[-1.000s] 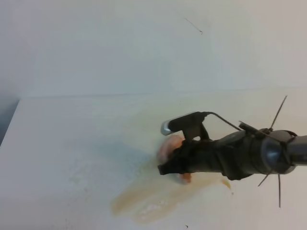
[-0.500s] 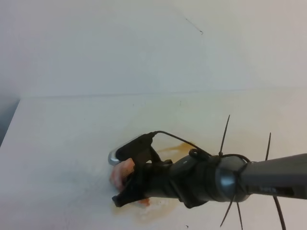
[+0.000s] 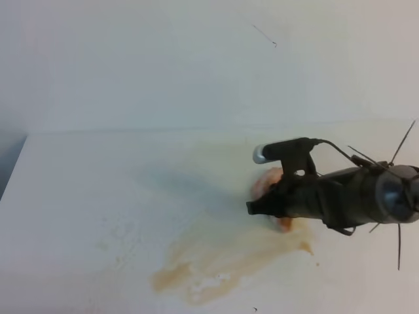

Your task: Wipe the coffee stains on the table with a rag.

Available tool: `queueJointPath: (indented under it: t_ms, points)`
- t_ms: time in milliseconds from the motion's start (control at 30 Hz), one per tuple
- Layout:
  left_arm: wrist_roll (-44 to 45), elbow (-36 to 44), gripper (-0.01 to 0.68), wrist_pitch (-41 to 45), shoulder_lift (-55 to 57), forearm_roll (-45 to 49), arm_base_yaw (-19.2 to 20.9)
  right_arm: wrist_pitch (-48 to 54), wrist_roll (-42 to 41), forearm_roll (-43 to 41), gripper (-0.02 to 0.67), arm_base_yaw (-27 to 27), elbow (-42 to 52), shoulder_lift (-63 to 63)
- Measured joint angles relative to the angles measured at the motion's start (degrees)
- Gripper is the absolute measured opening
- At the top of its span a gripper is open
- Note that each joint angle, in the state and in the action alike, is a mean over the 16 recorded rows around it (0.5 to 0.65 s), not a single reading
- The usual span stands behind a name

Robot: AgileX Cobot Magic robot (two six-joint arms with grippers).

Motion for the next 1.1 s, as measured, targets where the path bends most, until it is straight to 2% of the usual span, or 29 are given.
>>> queueJointPath:
  t_ms: [233,500,833,1100]
  points:
    - [0.0,0.0,0.0,0.0,0.0,0.0,0.0,-2.28,-1.55,0.19,0.057,-0.06,9.66,-6.19]
    - [0.0,0.0,0.0,0.0,0.0,0.0,0.0,-0.69,-1.65,0.22,0.057,7.11,14.88,-9.86]
    - [0.0,0.0,0.0,0.0,0.0,0.0,0.0,3.88,-0.56,0.3,0.056,19.74,5.74,-4.48]
    - [0.0,0.0,0.0,0.0,0.0,0.0,0.0,-0.11,-2.21,0.43,0.053,23.42,-1.96,-1.54]
